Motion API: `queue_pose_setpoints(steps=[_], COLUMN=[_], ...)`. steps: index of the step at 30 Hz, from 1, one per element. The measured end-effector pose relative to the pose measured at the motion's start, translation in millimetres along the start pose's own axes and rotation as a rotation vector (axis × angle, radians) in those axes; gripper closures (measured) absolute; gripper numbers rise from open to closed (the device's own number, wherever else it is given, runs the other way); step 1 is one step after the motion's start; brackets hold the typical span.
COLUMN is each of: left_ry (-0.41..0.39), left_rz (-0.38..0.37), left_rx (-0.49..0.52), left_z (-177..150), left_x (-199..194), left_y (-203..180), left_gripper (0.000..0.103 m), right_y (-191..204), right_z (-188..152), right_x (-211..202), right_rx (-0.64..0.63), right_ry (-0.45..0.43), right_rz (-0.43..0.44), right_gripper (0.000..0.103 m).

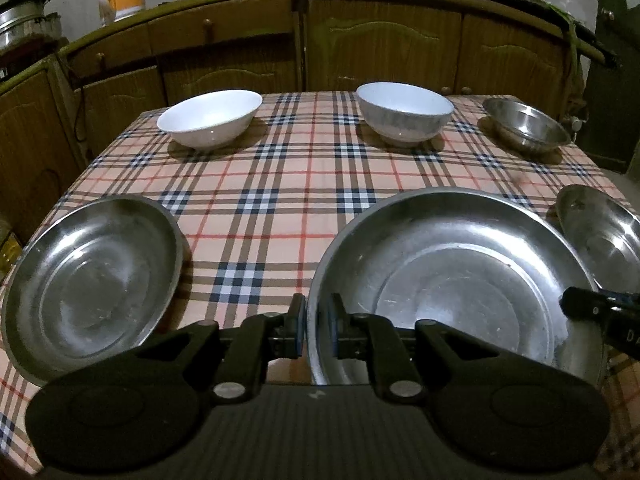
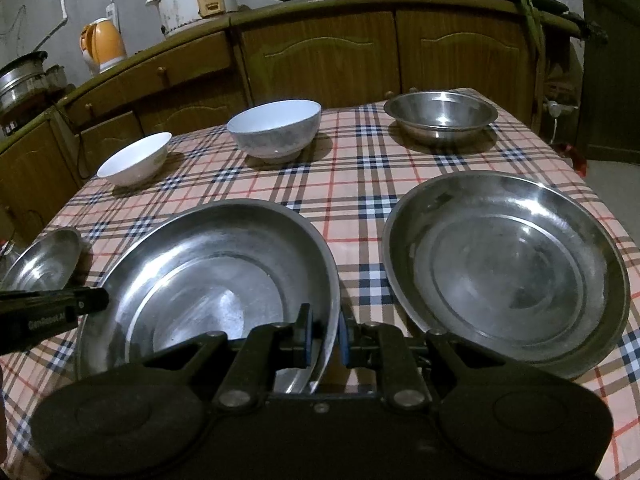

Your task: Organize plates and bowls

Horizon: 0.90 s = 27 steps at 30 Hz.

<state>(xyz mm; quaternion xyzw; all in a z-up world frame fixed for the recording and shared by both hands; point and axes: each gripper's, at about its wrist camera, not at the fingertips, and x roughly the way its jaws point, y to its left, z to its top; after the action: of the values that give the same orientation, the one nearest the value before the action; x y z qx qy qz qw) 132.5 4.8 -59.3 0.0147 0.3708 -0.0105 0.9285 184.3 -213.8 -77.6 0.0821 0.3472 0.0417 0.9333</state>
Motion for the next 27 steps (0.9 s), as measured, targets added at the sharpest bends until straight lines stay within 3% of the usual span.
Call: queue_pose_setpoints(steps=[20, 27], left_ry=[0.002, -0.004], left_rz=[0.008, 0.005], left_rx=[0.008, 0.014], left_z=[-2.9, -3.7], left_x=[9.2, 9.8], left_y=[-5.6, -8.8], left_gripper=[0.089, 0.083], right_y=[-3.6, -3.9], right_z=[-3.2, -3.3], right_x=[10.5, 10.6], right_rx=[0.000, -0.006], right_ry=[0.022, 0.027], right_rz=[-0.017, -0.024], right_gripper=[0.084, 0.081])
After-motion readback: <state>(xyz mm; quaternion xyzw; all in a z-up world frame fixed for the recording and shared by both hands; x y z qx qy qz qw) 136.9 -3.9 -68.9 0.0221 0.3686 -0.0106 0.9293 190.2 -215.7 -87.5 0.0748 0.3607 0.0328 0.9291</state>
